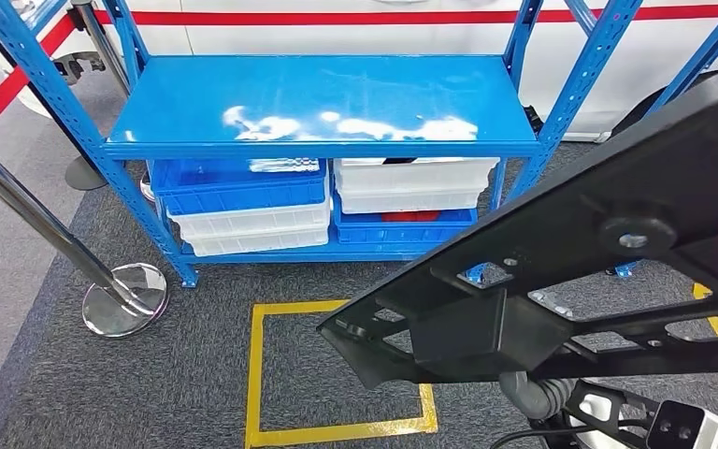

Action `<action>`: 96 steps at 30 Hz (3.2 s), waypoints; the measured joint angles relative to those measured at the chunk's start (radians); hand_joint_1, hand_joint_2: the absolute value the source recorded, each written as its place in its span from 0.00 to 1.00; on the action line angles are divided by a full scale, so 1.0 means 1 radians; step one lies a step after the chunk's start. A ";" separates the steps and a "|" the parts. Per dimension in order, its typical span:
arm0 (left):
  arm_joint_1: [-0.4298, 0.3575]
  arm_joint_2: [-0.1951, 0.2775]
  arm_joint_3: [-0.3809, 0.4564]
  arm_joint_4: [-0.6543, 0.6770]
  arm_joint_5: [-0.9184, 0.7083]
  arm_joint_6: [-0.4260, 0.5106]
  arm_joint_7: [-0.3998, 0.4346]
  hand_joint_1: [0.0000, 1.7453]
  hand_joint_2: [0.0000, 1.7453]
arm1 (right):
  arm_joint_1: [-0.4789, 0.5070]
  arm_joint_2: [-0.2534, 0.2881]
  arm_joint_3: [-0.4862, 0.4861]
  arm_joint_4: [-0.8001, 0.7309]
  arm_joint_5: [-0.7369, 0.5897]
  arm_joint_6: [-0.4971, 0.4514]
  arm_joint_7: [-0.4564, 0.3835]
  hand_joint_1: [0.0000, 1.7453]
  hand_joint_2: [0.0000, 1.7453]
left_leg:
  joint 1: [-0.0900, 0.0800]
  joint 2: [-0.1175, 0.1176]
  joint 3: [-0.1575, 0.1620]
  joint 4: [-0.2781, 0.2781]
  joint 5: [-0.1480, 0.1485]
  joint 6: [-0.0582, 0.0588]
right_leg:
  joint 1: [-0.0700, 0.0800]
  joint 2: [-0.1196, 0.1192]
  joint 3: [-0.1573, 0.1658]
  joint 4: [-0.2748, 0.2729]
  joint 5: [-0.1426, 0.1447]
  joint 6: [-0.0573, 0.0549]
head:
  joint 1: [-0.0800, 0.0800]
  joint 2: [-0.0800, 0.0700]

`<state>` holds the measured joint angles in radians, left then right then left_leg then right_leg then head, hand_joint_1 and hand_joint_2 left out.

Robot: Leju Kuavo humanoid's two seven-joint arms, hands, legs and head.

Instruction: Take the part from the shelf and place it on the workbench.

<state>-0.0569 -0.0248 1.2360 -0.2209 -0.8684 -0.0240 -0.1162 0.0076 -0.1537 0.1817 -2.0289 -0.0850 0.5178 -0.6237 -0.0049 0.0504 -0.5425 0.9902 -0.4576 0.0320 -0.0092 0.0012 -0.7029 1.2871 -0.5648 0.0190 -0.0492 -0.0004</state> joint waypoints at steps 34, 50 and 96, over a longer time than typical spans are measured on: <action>-0.012 0.048 0.043 -0.010 -0.031 0.075 -0.101 0.00 1.00 | -0.003 0.099 -0.031 -0.008 0.028 0.017 0.000 0.95 1.00 | 0.004 0.029 0.007 0.003 -0.011 -0.018 | 0.005 -0.054 0.110 -0.235 0.105 -0.012 | 0.000 0.000; -0.003 0.098 0.047 -0.022 -0.025 0.070 -0.091 0.00 1.00 | 0.038 0.174 -0.066 -0.020 0.022 0.070 0.000 0.95 1.00 | 0.029 -0.110 0.006 0.030 -0.024 -0.061 | 0.002 0.101 0.118 -0.269 0.125 -0.038 | 0.000 0.000; -0.012 0.002 0.053 -0.019 -0.057 0.090 0.060 0.00 1.00 | 0.041 -0.012 0.238 0.021 0.185 -0.213 0.000 0.95 1.00 | 0.016 0.031 0.005 0.012 -0.018 -0.026 | 0.009 -0.058 0.122 -0.259 0.103 -0.014 | 0.000 0.000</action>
<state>-0.0694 -0.0228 1.2894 -0.2399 -0.9254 0.0662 -0.0560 0.0490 -0.1662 0.4193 -2.0076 0.0996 0.3044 -0.6237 0.0113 0.0819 -0.5371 1.0017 -0.4755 0.0064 -0.0006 -0.0567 -0.5812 1.0277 -0.4619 0.0053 -0.0488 -0.0004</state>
